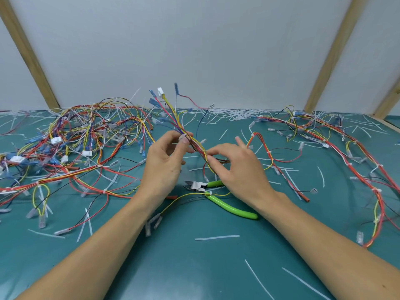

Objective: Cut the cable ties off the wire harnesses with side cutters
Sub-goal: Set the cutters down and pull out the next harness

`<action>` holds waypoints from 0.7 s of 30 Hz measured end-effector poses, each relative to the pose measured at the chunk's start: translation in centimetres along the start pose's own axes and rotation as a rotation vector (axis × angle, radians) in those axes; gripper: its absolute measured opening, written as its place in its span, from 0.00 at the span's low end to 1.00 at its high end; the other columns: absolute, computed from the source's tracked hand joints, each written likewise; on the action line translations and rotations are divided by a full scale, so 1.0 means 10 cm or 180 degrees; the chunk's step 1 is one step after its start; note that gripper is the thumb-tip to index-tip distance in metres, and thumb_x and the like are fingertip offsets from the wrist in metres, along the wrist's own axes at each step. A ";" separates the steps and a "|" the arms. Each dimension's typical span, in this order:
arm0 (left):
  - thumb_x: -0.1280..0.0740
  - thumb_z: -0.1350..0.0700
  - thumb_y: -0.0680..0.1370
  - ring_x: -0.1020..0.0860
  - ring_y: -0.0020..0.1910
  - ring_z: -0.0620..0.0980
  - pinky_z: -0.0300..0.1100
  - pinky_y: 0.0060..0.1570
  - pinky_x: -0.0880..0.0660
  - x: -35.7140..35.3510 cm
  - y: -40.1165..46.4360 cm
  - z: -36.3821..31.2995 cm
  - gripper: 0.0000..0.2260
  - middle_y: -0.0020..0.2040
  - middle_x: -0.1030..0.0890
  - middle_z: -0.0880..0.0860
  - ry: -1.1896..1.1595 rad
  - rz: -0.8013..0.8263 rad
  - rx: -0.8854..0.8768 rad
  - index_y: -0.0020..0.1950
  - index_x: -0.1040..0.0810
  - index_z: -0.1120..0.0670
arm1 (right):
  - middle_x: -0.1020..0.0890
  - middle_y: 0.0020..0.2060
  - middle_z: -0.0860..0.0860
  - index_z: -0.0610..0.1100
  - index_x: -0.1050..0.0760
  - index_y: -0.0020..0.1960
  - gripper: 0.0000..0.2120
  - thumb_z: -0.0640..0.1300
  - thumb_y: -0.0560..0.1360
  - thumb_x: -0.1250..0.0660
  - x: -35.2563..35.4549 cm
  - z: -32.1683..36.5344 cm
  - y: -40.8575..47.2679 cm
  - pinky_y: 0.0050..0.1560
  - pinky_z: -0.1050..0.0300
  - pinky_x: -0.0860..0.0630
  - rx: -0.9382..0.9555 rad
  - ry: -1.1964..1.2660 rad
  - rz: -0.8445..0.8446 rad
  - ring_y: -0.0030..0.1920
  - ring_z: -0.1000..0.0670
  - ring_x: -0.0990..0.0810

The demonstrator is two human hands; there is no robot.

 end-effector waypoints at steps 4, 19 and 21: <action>0.33 0.61 0.81 0.17 0.43 0.43 0.38 0.38 0.23 0.00 -0.01 -0.02 0.07 0.40 0.16 0.43 -0.0048 0.0026 -0.0053 0.48 0.20 0.50 | 0.13 0.50 0.55 0.49 0.14 0.55 0.07 0.45 0.80 0.31 -0.03 -0.02 -0.02 0.70 0.45 0.29 -0.0042 0.0157 0.0036 0.52 0.50 0.17; 0.38 0.58 0.84 0.21 0.40 0.43 0.35 0.39 0.24 0.12 0.04 0.10 0.07 0.39 0.18 0.47 -0.0516 -0.0150 0.0428 0.47 0.23 0.55 | 0.16 0.55 0.56 0.50 0.18 0.58 0.13 0.50 0.76 0.24 0.07 -0.08 0.02 0.79 0.43 0.43 0.0032 -0.0456 -0.0134 0.60 0.53 0.21; 0.39 0.58 0.84 0.20 0.42 0.42 0.37 0.44 0.25 0.16 0.07 0.11 0.08 0.40 0.17 0.45 -0.0564 -0.0169 0.0467 0.47 0.24 0.53 | 0.15 0.56 0.56 0.49 0.18 0.60 0.12 0.50 0.78 0.27 0.06 -0.10 0.03 0.77 0.43 0.37 0.0014 -0.0394 -0.0027 0.58 0.55 0.21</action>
Point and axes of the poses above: each hand's wrist, its own y-axis towards the middle knuckle, its own x-axis out of the back of the hand, z = x × y, the point moved 9 cm from there along y, towards the middle knuckle
